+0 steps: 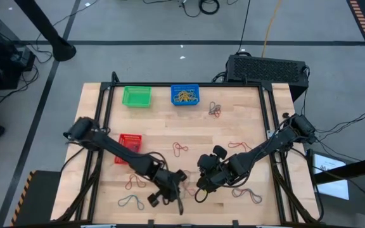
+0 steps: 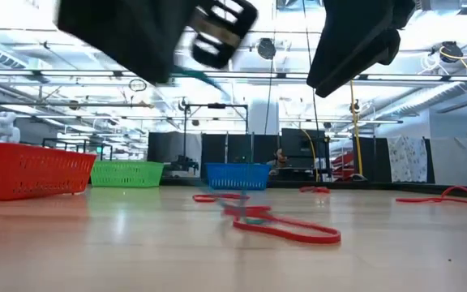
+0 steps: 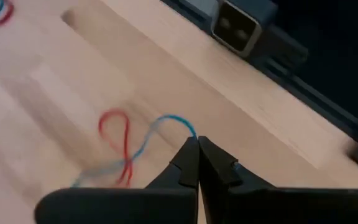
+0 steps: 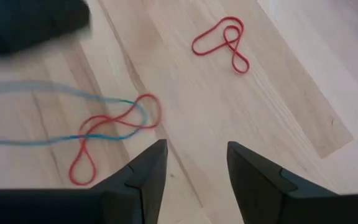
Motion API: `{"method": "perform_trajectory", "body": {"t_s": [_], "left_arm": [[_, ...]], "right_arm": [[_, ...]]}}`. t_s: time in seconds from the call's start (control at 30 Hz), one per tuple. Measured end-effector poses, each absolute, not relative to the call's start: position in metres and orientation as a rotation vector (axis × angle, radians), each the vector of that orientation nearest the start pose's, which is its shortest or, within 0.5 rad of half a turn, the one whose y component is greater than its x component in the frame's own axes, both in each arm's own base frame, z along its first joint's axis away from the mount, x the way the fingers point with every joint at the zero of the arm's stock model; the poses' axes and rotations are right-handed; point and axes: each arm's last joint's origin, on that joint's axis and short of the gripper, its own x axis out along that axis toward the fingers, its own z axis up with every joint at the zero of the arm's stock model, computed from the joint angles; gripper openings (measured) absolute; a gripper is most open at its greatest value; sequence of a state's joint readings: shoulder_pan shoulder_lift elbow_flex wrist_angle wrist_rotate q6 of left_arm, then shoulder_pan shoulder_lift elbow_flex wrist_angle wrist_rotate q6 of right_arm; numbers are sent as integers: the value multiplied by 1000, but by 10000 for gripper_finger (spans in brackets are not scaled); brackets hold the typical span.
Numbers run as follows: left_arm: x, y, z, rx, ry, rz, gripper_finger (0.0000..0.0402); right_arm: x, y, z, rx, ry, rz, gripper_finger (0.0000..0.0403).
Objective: Sort rubber bands into baskets
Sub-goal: Put the blue rubber band into the red bin
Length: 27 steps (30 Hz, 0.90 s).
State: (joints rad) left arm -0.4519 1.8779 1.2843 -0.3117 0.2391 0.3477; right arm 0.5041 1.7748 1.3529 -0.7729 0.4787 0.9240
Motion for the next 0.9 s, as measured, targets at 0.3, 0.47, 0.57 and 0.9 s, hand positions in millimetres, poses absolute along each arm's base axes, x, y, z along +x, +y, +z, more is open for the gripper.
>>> {"method": "perform_trajectory", "body": {"t_s": [0.3, 0.47, 0.57, 0.9], "left_arm": [[297, -149, 268, 447, 915, -562, 1], [263, -129, 303, 404, 940, -404, 1], [242, -114, 319, 369, 969, -288, 0], [182, -75, 344, 229, 1040, 186, 0]], "right_arm": [[318, 157, 230, 183, 906, -473, 160], [321, 153, 230, 146, 905, -475, 160], [322, 149, 231, 114, 892, -489, 160], [326, 141, 231, 43, 896, -491, 160]]}}
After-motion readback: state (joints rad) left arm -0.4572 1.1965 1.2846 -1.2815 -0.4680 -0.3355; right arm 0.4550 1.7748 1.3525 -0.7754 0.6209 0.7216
